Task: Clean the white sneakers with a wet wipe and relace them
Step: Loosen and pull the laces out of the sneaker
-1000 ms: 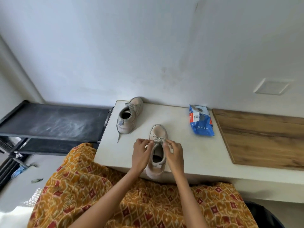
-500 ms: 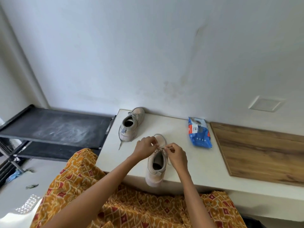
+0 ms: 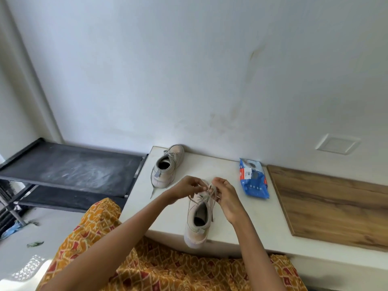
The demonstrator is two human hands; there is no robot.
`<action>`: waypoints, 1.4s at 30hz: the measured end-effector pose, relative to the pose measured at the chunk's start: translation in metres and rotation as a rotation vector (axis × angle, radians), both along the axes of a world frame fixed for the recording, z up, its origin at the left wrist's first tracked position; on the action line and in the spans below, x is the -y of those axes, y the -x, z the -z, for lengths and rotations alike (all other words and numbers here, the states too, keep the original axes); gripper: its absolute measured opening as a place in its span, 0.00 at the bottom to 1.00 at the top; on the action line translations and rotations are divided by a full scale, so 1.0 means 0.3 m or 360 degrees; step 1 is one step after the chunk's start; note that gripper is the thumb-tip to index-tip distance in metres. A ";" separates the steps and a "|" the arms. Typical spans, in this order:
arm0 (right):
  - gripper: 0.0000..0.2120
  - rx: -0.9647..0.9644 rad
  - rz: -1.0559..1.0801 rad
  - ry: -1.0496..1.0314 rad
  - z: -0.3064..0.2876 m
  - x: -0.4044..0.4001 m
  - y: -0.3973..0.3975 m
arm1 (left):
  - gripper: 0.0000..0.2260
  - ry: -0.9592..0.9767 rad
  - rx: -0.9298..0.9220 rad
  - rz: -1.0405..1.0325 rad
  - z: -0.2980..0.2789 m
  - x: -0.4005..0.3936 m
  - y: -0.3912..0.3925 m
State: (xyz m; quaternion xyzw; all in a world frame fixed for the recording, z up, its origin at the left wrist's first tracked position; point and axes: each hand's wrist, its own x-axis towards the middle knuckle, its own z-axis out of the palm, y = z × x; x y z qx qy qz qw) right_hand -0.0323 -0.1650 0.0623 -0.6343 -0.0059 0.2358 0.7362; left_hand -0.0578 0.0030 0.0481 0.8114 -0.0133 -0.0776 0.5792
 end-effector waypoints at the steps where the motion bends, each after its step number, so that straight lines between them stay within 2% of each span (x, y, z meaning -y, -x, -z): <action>1: 0.07 -0.0014 -0.0015 0.0000 -0.002 -0.002 -0.005 | 0.06 0.0008 -0.0003 0.0007 -0.003 -0.003 -0.004; 5: 0.05 -0.0037 -0.0032 0.0036 0.003 -0.011 -0.019 | 0.05 0.0010 -0.0072 0.0108 -0.006 0.020 -0.011; 10: 0.03 0.0007 0.0059 0.0000 0.018 0.007 -0.019 | 0.03 0.0098 -0.0058 0.0064 0.020 0.026 -0.010; 15: 0.16 0.0097 -0.0218 0.0078 0.031 0.030 -0.007 | 0.03 0.0322 -0.0244 -0.0051 0.038 0.010 0.011; 17: 0.17 0.0143 -0.0224 0.0267 0.043 0.034 0.001 | 0.02 0.0449 -0.0293 -0.0200 0.039 0.004 0.019; 21: 0.13 0.0337 -0.0118 0.0831 0.099 0.056 0.018 | 0.07 0.0786 -0.0376 -0.0481 0.019 0.013 0.031; 24: 0.10 0.0399 -0.0059 0.0936 0.093 0.077 0.030 | 0.07 0.0961 -0.0295 -0.0481 -0.037 0.022 0.038; 26: 0.09 0.0443 -0.0069 0.0965 0.064 0.075 0.025 | 0.04 0.0904 -0.0215 -0.0426 -0.074 0.027 0.037; 27: 0.08 0.0485 -0.0060 0.0984 0.047 0.069 0.019 | 0.03 0.0746 -0.0182 -0.0406 -0.089 0.028 0.035; 30: 0.06 0.0577 0.0034 0.0876 -0.006 0.039 0.001 | 0.07 -0.0052 -0.0094 -0.0273 -0.107 0.025 0.028; 32: 0.04 0.0479 0.0067 0.0715 -0.037 0.018 -0.002 | 0.10 -0.0228 -0.0064 -0.0117 -0.101 0.034 0.029; 35: 0.02 0.0279 0.0037 0.0510 -0.064 -0.001 0.015 | 0.11 -0.0049 -0.0038 -0.0098 -0.088 0.052 0.031; 38: 0.02 0.0096 0.0014 0.0169 -0.066 0.009 0.027 | 0.07 0.0159 -0.0081 -0.0175 -0.067 0.041 0.035; 42: 0.03 -0.0103 -0.0033 -0.0100 -0.029 0.051 0.040 | 0.08 0.0746 -0.0509 -0.0343 -0.019 0.029 0.053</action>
